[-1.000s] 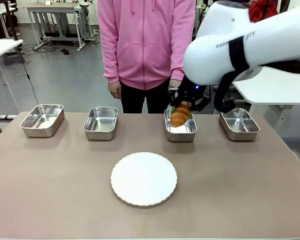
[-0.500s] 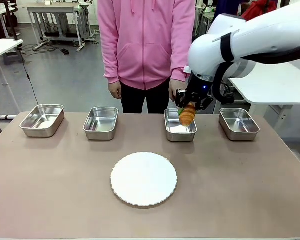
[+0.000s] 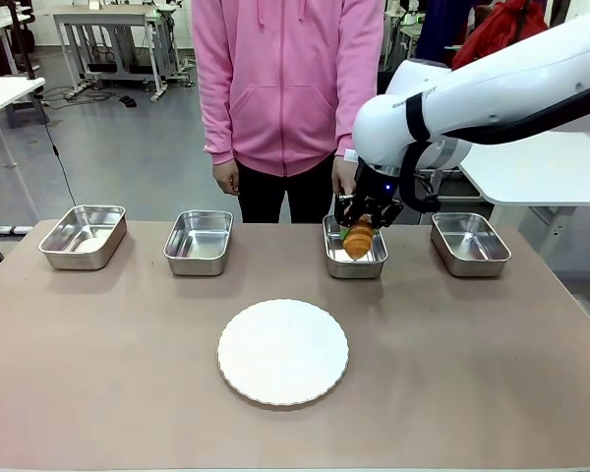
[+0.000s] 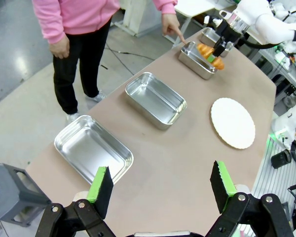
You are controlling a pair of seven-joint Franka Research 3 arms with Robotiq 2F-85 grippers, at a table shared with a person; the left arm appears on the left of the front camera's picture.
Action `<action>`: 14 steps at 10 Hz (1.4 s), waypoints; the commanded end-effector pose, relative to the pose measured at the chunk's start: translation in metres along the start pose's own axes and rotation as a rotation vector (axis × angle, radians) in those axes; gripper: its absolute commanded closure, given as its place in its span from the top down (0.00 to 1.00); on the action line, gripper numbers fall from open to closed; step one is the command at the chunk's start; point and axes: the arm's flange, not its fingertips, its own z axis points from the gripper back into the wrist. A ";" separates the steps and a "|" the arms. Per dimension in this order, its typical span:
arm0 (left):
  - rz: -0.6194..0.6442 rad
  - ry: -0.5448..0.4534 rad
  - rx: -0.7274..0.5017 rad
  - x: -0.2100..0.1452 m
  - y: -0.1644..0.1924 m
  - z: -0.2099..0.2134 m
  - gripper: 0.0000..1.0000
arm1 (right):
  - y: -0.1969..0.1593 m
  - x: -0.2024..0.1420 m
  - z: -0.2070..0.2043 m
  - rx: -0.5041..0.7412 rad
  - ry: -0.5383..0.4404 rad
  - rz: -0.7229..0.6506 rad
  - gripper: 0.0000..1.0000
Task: Place the bread in the container.
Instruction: Place the Butter Roll into the Airtight Container indicated by the human.
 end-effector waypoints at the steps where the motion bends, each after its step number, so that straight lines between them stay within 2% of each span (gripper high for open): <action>1: -0.013 -0.003 -0.004 -0.001 -0.002 0.000 1.00 | -0.004 0.008 0.006 0.003 -0.055 0.030 0.56; 2: -0.013 -0.003 -0.004 -0.001 -0.002 0.000 1.00 | -0.003 0.005 0.005 -0.018 -0.090 0.062 1.00; 8: -0.013 -0.003 -0.004 -0.001 -0.002 0.000 1.00 | 0.001 0.007 0.011 -0.045 -0.089 0.058 1.00; 9: -0.013 -0.003 -0.004 -0.001 -0.002 0.000 1.00 | 0.002 0.010 0.017 -0.023 -0.127 -0.103 1.00; 10: -0.013 -0.003 -0.004 -0.001 -0.002 0.000 1.00 | 0.001 0.009 0.007 -0.031 -0.081 0.051 1.00; 14: -0.013 -0.003 -0.004 -0.001 -0.002 0.000 1.00 | 0.001 0.009 0.007 -0.031 -0.081 0.051 1.00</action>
